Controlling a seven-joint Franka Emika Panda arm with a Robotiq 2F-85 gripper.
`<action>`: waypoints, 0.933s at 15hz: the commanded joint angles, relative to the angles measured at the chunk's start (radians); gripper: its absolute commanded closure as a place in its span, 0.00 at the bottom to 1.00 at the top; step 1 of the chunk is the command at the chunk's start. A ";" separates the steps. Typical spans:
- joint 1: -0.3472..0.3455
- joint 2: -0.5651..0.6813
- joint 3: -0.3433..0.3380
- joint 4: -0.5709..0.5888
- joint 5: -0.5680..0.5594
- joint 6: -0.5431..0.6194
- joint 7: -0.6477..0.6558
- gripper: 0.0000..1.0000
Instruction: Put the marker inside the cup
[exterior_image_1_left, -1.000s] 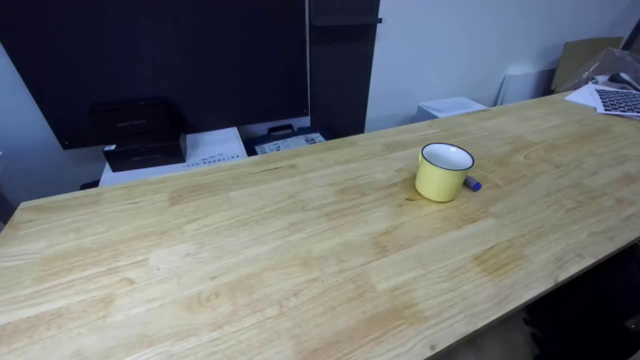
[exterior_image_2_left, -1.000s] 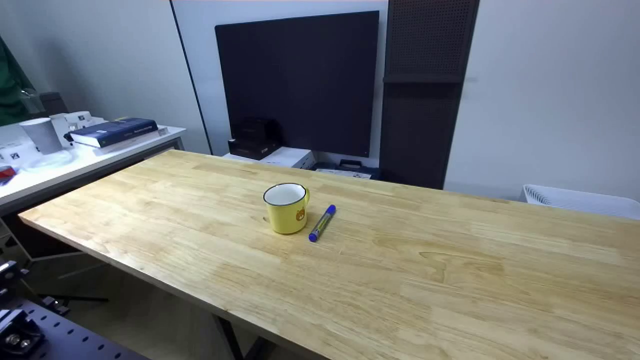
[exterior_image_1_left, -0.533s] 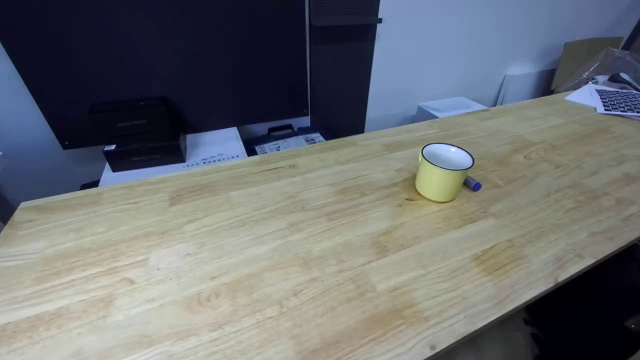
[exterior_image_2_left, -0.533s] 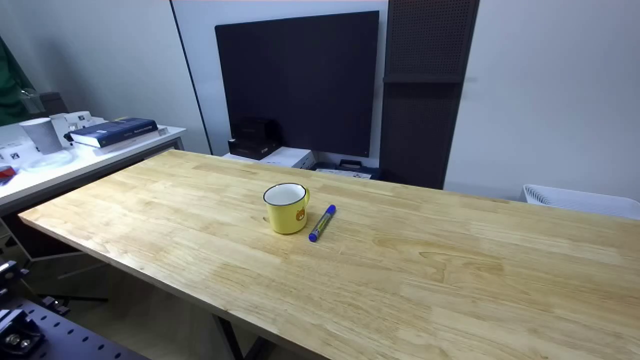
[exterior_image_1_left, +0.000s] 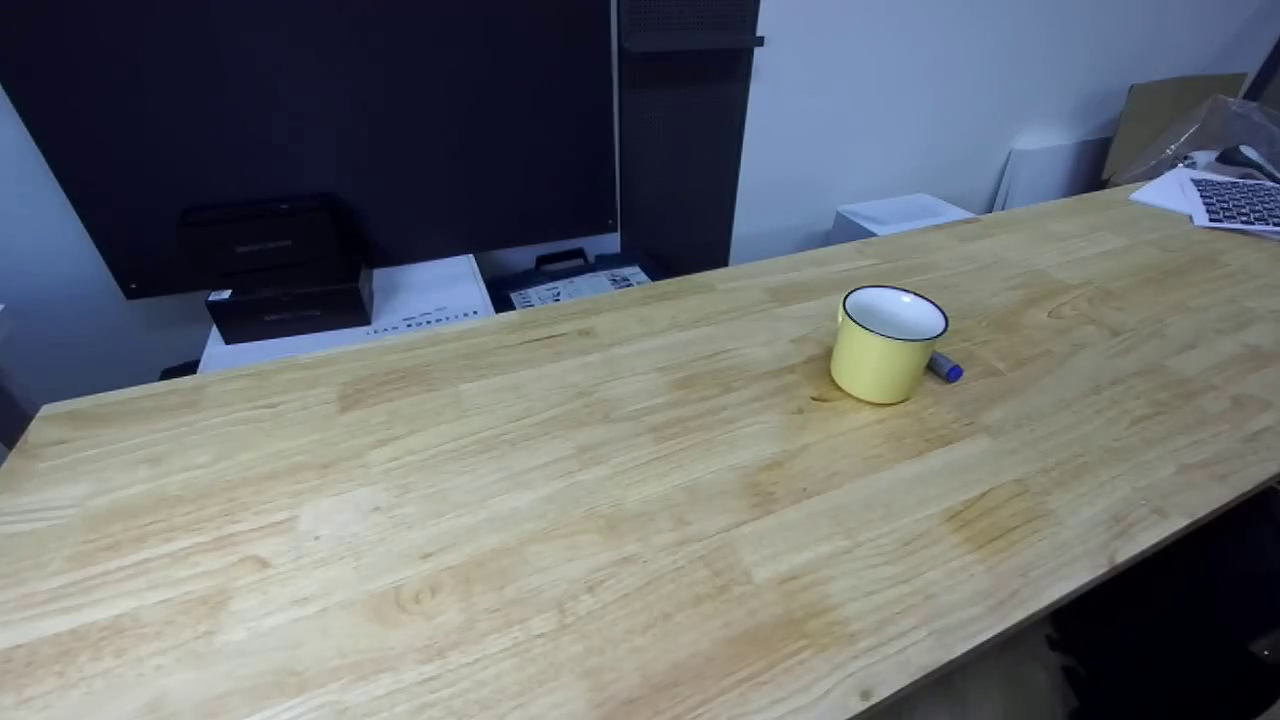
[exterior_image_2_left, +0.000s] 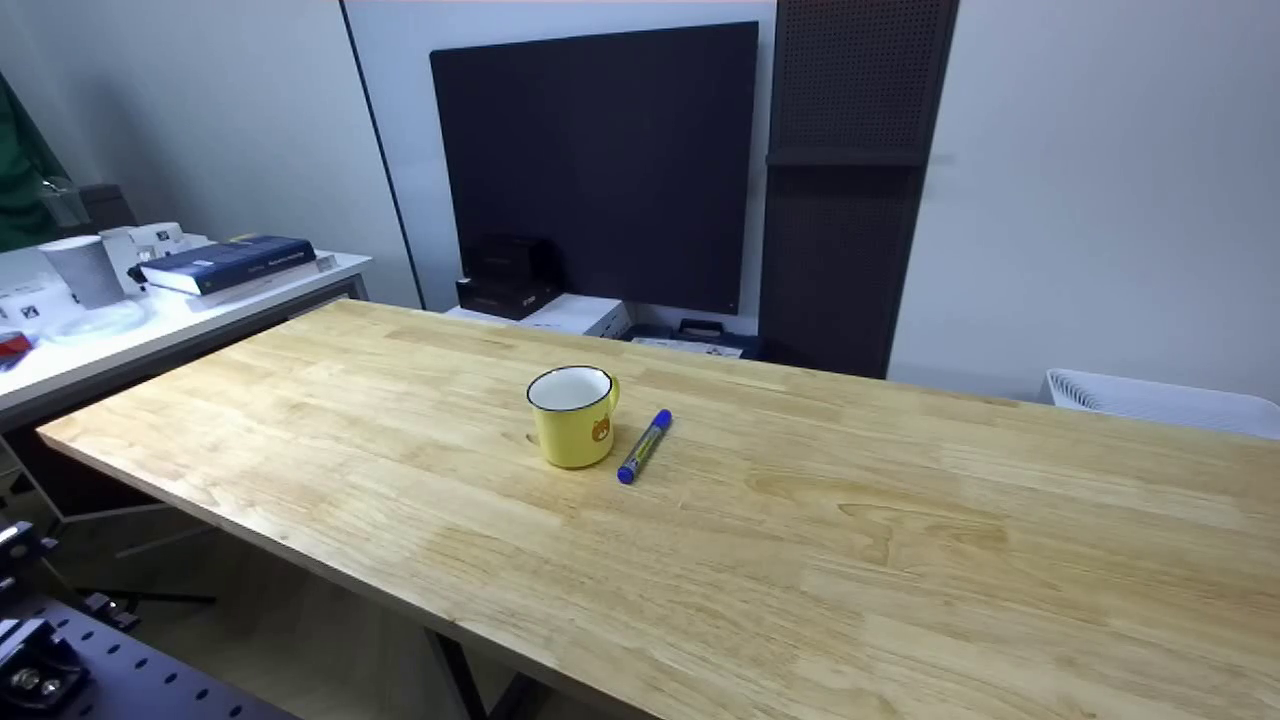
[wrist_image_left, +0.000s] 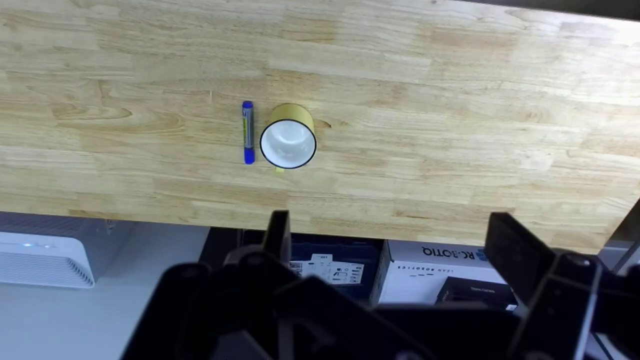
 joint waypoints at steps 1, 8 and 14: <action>-0.035 0.169 -0.028 0.019 -0.048 0.162 -0.015 0.00; -0.152 0.621 -0.084 0.093 -0.190 0.476 -0.015 0.00; -0.157 0.988 -0.129 0.314 -0.180 0.546 -0.033 0.00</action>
